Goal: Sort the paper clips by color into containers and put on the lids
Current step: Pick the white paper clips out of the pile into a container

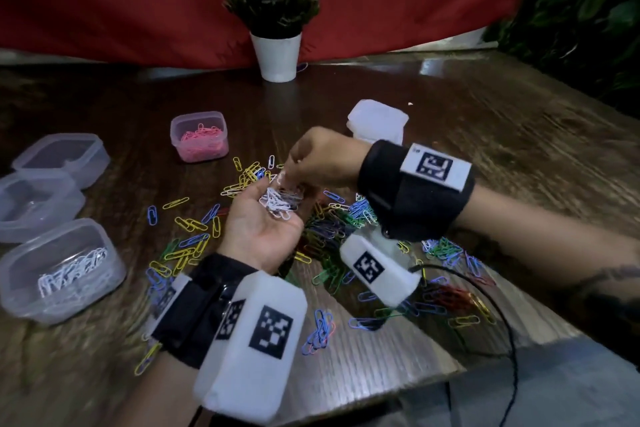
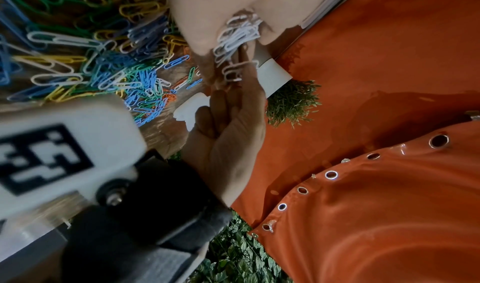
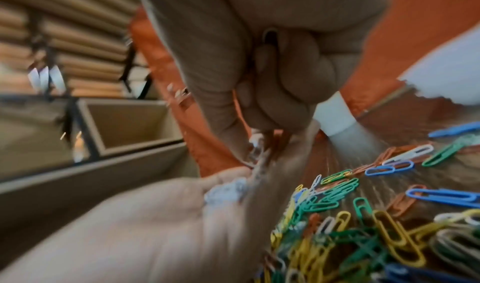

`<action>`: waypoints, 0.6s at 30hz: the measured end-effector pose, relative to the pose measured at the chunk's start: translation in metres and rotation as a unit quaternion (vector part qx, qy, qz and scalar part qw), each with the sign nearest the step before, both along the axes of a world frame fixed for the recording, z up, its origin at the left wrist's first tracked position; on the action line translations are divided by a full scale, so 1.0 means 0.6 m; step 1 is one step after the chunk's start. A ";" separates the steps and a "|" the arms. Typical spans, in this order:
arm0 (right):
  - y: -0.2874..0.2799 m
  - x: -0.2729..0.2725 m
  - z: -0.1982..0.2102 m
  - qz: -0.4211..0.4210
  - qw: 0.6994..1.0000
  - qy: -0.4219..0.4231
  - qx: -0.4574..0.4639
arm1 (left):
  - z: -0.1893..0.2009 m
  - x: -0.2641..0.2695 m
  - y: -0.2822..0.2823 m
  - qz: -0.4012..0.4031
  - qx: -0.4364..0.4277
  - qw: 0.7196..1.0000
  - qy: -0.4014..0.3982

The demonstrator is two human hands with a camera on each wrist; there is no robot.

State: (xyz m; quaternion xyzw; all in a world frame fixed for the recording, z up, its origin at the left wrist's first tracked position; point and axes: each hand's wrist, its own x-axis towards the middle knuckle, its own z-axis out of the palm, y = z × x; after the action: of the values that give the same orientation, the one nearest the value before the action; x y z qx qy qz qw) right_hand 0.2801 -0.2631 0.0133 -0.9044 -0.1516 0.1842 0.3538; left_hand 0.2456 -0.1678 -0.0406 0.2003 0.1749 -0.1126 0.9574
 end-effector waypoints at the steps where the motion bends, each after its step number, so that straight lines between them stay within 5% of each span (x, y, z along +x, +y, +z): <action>1: 0.003 0.000 -0.005 0.009 1.000 -0.012 -0.007 | 0.000 -0.001 0.000 0.000 0.001 1.000 0.001; 5: -0.001 -0.012 -0.002 0.040 0.997 -0.057 0.014 | 0.004 -0.003 0.001 0.016 -0.006 1.000 0.001; 9: -0.044 -0.012 0.015 0.026 0.992 0.024 0.124 | 0.000 -0.002 0.007 0.033 -0.059 0.997 0.028; 13: -0.127 0.035 0.010 -0.083 0.994 0.069 -0.006 | -0.010 -0.005 0.017 -0.003 -0.075 0.996 0.045; 18: -0.183 0.094 0.003 -0.127 0.968 -0.041 -0.215 | -0.009 -0.006 0.024 -0.014 -0.048 0.999 0.011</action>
State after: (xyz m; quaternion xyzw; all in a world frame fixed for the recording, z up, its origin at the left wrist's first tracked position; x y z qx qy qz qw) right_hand 0.3365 -0.3730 0.0148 -0.9778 -0.0073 0.1287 0.1654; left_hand 0.2421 -0.1535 -0.0462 0.1549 0.1771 -0.1363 0.9623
